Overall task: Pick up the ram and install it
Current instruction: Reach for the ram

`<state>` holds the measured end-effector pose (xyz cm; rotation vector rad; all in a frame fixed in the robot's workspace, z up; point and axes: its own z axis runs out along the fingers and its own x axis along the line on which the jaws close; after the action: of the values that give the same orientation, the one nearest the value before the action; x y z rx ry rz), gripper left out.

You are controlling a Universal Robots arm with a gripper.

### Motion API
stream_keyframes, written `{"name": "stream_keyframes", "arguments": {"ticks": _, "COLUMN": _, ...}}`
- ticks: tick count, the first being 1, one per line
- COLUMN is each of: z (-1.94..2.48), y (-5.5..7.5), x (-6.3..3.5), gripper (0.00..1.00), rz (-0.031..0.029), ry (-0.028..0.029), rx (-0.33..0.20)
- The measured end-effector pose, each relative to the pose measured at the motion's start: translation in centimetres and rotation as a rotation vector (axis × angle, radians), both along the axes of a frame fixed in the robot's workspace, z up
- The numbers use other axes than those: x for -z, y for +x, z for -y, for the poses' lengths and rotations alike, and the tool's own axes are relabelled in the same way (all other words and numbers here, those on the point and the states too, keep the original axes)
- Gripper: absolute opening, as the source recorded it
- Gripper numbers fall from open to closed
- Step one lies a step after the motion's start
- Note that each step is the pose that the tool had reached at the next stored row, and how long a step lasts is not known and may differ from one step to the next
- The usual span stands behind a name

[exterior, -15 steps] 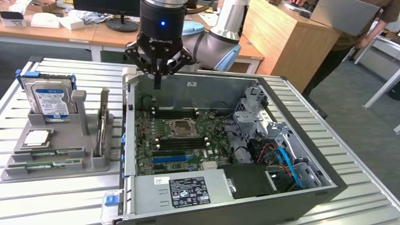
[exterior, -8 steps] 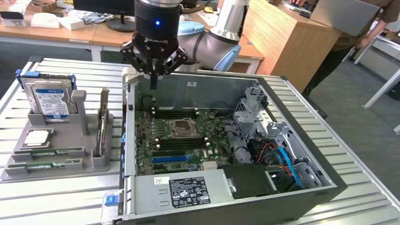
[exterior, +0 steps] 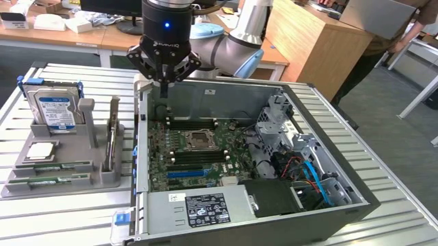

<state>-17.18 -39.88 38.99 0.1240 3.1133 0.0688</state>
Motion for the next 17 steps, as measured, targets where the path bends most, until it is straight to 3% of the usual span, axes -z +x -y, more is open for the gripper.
{"name": "stream_keyframes", "arguments": {"ticks": 17, "z": 0.00, "y": -1.07, "x": 0.15, "gripper": 0.10, "rz": 0.0000, "ry": 0.0000, "rx": 0.000}}
